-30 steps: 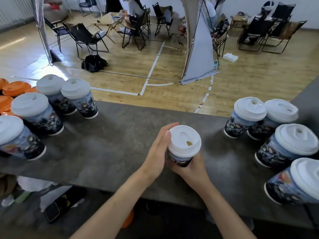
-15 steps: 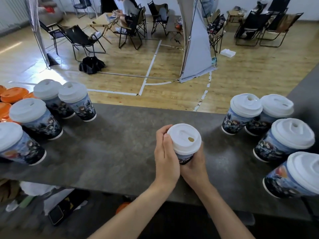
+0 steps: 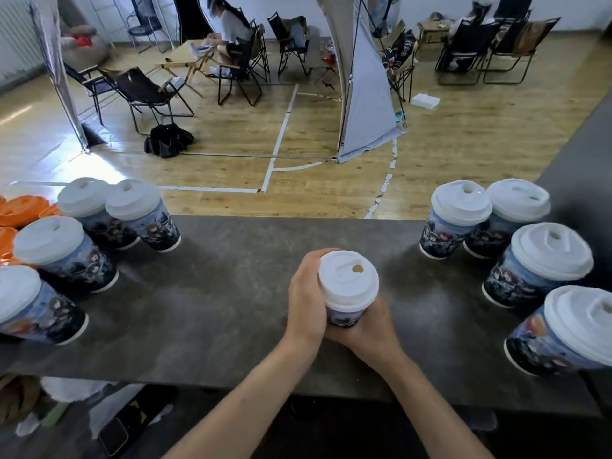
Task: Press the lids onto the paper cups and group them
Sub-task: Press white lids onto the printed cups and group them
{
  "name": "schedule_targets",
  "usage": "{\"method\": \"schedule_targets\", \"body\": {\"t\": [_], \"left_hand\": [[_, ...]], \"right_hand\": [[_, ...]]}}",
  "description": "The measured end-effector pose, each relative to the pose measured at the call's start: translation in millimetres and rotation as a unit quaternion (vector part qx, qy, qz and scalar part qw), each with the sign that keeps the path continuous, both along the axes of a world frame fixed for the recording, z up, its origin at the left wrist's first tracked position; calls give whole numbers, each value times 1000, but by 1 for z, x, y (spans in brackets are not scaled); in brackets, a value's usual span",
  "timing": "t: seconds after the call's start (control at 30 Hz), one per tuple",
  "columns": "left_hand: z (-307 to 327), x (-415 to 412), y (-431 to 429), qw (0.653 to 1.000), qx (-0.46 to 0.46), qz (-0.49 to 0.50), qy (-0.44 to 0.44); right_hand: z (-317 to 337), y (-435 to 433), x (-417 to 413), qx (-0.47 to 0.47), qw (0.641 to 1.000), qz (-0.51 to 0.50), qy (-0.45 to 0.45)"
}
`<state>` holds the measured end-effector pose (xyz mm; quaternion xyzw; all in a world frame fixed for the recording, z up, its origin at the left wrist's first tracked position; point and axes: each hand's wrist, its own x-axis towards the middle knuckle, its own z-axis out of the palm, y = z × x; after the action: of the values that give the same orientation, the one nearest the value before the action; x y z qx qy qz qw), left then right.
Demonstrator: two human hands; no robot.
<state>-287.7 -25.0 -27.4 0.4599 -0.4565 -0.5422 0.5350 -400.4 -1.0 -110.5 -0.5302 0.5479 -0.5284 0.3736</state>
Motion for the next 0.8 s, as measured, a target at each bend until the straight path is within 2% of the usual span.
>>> {"method": "schedule_targets", "body": {"t": [0.07,0.13,0.2,0.33,0.4,0.5,0.6,0.67,0.8], "left_hand": [[10,8,-13,994,46,-103,1],[9,16,-21,987,31,-157,-3],[2,18,-20,990,12,-137,18],[-17,4,1,998,-64,9,17],[-14,1,2,998,-60,21,13],[2,10,-15,995,14,-95,0],[8,23,-28,982,10,-179,-51],[4,27,-27,986,-9,-159,-53],[-19,14,-6,997,-79,-10,-19]], "right_hand": [[-1,0,-2,4,1000,10,13],[-2,0,0,-1,999,22,31],[-1,1,2,-6,999,24,33],[3,-1,6,-27,999,27,30],[0,-2,5,-32,999,23,25],[-1,-3,0,-16,999,32,25],[-3,-4,-2,6,998,51,36],[-6,-4,-1,12,998,47,39],[-5,-4,3,-10,999,24,25]]}}
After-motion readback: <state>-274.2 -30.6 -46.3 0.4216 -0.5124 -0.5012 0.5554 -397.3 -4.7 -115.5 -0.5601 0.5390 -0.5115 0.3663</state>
